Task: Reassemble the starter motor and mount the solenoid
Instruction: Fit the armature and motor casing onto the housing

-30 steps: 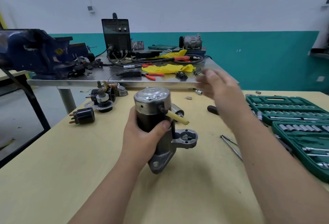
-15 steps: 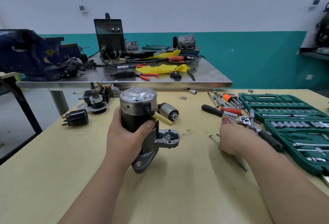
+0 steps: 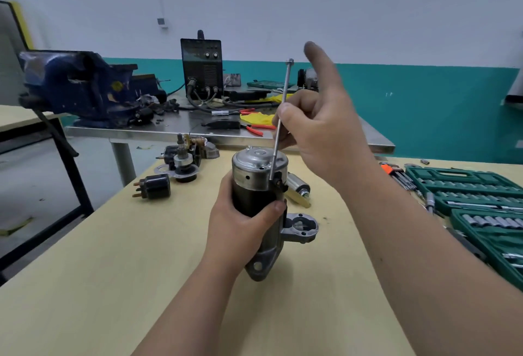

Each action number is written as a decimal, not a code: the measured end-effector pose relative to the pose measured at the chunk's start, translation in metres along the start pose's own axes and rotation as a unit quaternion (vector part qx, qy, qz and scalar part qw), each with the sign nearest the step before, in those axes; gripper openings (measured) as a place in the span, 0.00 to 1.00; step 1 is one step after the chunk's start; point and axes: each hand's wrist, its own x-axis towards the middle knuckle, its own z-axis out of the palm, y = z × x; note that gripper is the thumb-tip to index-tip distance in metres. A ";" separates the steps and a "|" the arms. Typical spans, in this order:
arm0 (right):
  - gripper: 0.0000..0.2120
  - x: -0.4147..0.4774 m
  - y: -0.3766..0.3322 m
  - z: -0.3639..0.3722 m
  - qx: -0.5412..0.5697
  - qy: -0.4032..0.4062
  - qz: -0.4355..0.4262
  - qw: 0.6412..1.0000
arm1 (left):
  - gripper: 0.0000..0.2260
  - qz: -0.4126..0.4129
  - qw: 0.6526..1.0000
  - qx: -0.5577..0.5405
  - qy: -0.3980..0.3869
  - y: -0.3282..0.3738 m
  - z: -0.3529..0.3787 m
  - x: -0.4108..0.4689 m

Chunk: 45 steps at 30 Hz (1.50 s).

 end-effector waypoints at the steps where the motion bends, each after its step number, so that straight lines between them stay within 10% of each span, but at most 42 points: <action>1: 0.32 -0.001 0.002 0.004 -0.006 0.002 -0.001 1.000 | 0.27 -0.002 1.000 -0.002 0.000 0.000 0.000 0.000; 17: 0.26 0.002 -0.003 0.016 -0.033 0.113 -0.102 0.988 | 0.29 -0.024 1.000 -0.012 -0.001 -0.007 -0.001 0.001; 27: 0.27 -0.010 -0.005 0.017 -0.152 -0.043 -0.094 0.983 | 0.28 -0.021 1.000 -0.015 -0.010 -0.006 -0.001 0.001; 45: 0.23 -0.017 -0.028 0.008 -0.316 -0.064 -0.107 0.941 | 0.36 0.041 0.999 -0.014 -0.008 0.000 0.004 -0.004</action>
